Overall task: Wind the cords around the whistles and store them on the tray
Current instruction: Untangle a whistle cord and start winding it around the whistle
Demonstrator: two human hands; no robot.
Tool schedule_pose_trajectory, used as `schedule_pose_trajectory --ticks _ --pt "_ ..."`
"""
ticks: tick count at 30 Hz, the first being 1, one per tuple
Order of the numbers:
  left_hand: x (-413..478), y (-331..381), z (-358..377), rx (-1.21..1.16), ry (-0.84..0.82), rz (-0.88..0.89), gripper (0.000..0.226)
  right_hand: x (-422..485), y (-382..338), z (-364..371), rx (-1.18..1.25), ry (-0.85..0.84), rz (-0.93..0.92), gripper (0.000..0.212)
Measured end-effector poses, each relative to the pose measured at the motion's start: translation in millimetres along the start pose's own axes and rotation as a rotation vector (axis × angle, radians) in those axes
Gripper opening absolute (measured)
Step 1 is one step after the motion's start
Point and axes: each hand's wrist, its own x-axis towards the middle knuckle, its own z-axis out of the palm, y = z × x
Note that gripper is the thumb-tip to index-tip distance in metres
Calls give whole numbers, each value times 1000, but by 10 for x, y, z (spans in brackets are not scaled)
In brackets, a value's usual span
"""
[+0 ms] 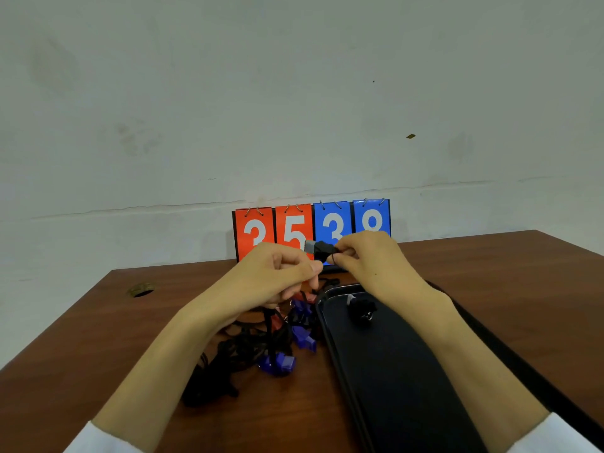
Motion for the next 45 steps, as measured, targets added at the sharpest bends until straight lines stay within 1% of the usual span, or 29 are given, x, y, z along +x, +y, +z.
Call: schedule_pose_trajectory --ticks 2,4,6,8,10,13,17,20,24,26,28,31,32,35,37,39,42,44,45 --pt "-6 2 -22 22 38 18 31 -24 -26 -2 -1 -112 -47 17" --pt "2 -12 -50 57 106 46 31 -35 -35 14 22 -222 -97 19" --pt "24 -38 -75 93 175 73 32 -46 -42 20 128 -326 -113 22" --pt "52 -84 -95 115 231 79 33 -60 -54 1 258 -423 -117 17" --pt "73 -127 -101 109 260 65 35 -82 -77 -32 340 -499 -139 10" --pt "89 -180 -95 80 263 32 35 -108 -101 -83 424 -562 -172 6" --pt "104 -244 -94 97 257 -26 29 -132 -129 -164 532 -560 -172 4" --pt "101 -248 -60 33 175 -100 29 -132 -127 -229 609 -527 -169 6" --pt "78 -244 54 -42 82 -166 37 -111 -99 -264 714 -412 -120 7" --pt "77 -249 95 -151 -6 -168 40 -92 -76 -255 712 -346 -98 7" --pt "76 -247 120 -210 -58 -170 41 -77 -52 -246 694 -293 -83 8" --pt "91 -229 136 -233 -31 -168 32 -67 -28 -244 698 -217 -63 4" --pt "91 -218 139 -232 -17 -164 28 -60 -16 -240 687 -185 -54 6" --pt "84 -196 133 -228 17 -118 25 -19 42 -196 551 -71 -28 4" --pt "93 -192 142 -198 37 -90 28 16 96 -155 459 -7 -10 2" --pt "105 -199 162 -102 62 -93 28 45 142 -107 420 33 13 5" --pt "120 -252 203 23 114 -104 15 61 161 -33 378 94 43 12" --pt "129 -301 218 167 132 -63 13 58 155 14 395 130 69 14" --pt "131 -312 225 237 130 -41 7 57 152 35 407 144 85 14"
